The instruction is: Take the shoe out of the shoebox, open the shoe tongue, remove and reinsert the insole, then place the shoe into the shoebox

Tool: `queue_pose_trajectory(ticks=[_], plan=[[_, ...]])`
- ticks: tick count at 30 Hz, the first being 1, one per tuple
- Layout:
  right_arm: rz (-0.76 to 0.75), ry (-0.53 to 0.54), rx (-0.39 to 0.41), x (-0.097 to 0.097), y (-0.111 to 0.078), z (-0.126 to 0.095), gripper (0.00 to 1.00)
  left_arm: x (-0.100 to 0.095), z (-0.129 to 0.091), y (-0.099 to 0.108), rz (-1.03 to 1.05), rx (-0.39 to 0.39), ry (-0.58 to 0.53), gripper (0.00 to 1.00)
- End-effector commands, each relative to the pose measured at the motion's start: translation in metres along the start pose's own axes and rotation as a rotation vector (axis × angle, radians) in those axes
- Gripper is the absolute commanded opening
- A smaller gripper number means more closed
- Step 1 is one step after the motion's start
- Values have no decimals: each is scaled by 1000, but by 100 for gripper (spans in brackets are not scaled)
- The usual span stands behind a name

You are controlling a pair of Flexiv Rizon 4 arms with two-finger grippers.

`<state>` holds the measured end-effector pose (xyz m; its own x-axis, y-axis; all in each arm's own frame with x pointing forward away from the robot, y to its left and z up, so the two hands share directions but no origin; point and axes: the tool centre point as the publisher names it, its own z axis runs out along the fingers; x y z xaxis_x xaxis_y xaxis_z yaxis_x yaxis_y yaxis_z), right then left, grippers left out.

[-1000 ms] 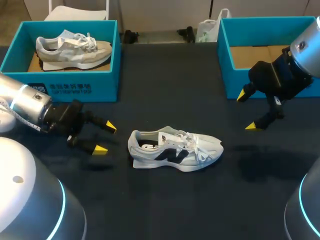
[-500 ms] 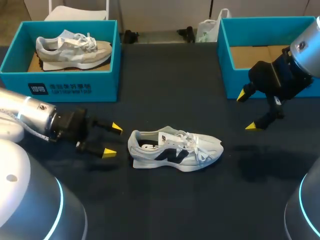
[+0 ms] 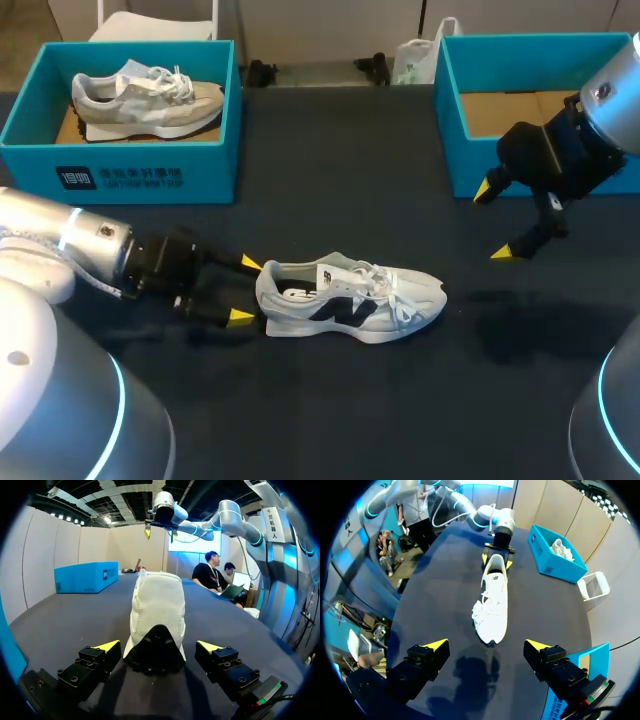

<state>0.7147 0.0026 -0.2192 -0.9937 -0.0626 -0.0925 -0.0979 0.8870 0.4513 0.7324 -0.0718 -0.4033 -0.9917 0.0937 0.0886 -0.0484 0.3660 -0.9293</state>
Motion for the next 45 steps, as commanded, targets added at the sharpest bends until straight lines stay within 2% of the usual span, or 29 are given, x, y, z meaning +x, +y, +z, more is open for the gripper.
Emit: queue_pose_trajectory(ticks=[1,7,23,32,45], plan=[[1,-2,3,0,0,1,100,-1,12,-1,0,2,-7,100],[1,-2,3,0,0,1,100,4,19,-3,-10,7,-14,100],[1,-2,3,0,0,1,100,1,41,-6,-7,4,-35,100],[1,-2,3,0,0,1,100,-2,56,0,1,0,-60,100],[1,-2,3,0,0,1,100,-9,67,6,10,-23,-73,100]])
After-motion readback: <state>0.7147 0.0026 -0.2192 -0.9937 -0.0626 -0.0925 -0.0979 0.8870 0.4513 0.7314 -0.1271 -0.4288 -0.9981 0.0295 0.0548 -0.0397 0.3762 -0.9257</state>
